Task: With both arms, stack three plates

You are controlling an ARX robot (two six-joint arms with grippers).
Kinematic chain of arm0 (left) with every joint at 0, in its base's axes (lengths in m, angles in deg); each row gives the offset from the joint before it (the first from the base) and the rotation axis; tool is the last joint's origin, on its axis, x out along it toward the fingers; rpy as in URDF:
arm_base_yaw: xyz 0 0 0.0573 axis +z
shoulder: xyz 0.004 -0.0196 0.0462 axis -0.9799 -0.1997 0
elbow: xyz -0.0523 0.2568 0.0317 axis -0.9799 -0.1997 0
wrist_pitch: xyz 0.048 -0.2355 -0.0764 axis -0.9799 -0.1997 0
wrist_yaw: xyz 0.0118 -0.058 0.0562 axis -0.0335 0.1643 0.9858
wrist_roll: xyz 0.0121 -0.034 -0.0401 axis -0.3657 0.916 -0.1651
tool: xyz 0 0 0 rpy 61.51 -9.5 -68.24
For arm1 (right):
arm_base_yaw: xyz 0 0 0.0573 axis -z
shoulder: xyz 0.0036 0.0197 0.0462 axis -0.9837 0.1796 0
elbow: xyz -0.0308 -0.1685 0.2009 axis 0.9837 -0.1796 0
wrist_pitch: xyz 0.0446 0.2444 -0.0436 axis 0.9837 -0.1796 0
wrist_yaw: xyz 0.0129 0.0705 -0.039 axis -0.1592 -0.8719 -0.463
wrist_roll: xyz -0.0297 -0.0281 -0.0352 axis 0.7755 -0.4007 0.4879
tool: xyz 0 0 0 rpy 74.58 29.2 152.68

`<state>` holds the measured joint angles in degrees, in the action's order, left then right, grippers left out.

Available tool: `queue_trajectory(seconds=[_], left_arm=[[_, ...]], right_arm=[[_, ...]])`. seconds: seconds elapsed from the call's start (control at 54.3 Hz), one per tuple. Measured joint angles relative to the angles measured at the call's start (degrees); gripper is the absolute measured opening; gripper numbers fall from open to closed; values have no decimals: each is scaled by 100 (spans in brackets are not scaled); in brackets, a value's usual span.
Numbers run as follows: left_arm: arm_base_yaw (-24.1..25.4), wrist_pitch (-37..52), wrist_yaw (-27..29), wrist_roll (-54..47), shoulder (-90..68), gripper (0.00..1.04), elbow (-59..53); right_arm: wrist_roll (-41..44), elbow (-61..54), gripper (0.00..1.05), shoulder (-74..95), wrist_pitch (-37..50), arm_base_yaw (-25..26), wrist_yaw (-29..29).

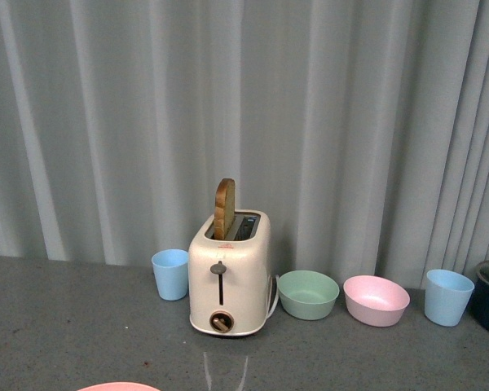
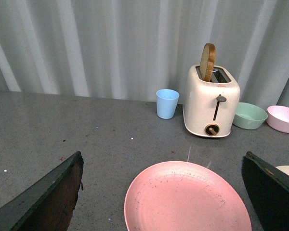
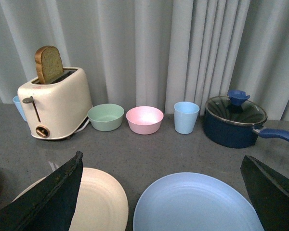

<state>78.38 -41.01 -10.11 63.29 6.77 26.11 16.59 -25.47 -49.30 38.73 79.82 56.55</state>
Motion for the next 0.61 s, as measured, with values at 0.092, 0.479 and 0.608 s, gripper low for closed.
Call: queue_trajectory(seconds=[0.092,0.479,0.608], left_arm=[[0,0,2,0,0,98,0],[415,-1766,-1624,-848,-1755,98,911],[455,-627,-2026,-1464,-4614,98,2094]], right_arm=[[0,0,97,0,0,0,-2],[2,0,97,0,0,0,-24],[2,0,97,0,0,-7,0]])
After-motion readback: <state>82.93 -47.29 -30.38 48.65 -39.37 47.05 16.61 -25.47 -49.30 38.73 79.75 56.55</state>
